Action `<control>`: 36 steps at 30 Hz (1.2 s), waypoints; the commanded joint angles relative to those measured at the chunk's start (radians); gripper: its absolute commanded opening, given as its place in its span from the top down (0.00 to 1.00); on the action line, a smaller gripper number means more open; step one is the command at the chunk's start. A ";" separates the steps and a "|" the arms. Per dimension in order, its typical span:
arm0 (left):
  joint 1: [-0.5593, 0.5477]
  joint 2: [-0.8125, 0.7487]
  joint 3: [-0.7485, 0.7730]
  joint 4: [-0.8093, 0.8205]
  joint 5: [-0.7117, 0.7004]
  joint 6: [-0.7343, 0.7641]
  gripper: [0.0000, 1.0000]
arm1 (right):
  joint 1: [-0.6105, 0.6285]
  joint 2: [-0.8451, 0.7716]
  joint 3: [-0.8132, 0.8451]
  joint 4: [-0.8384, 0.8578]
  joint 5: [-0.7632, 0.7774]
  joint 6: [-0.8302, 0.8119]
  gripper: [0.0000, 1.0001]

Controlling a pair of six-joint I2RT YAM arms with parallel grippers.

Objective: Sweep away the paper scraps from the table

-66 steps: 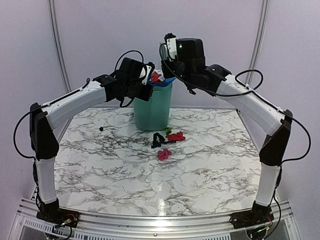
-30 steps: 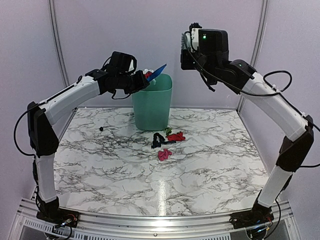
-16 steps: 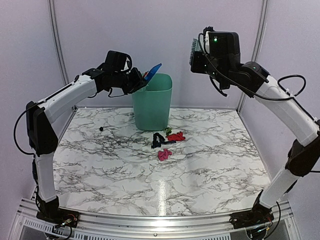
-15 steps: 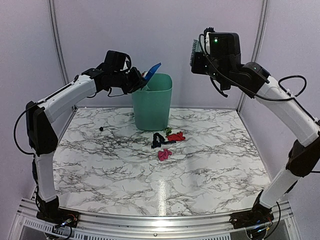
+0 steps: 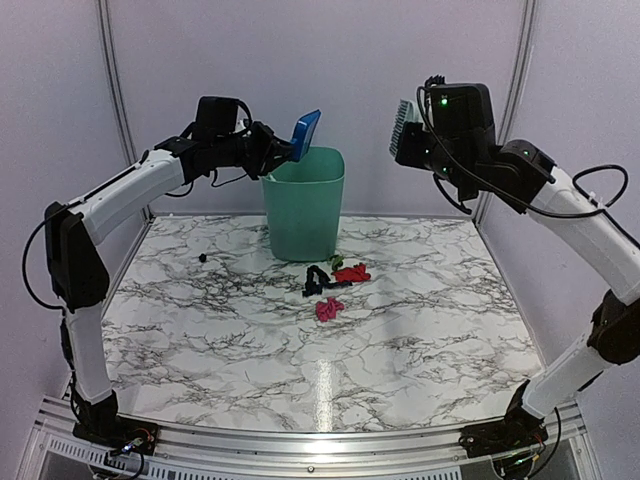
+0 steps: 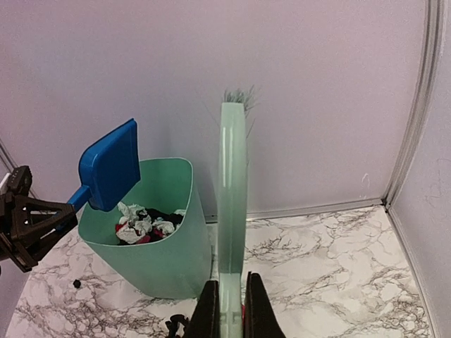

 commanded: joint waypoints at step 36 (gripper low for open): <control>0.000 -0.611 -0.574 0.084 -0.049 0.806 1.00 | -0.320 0.109 -0.183 -0.040 -0.691 0.364 1.00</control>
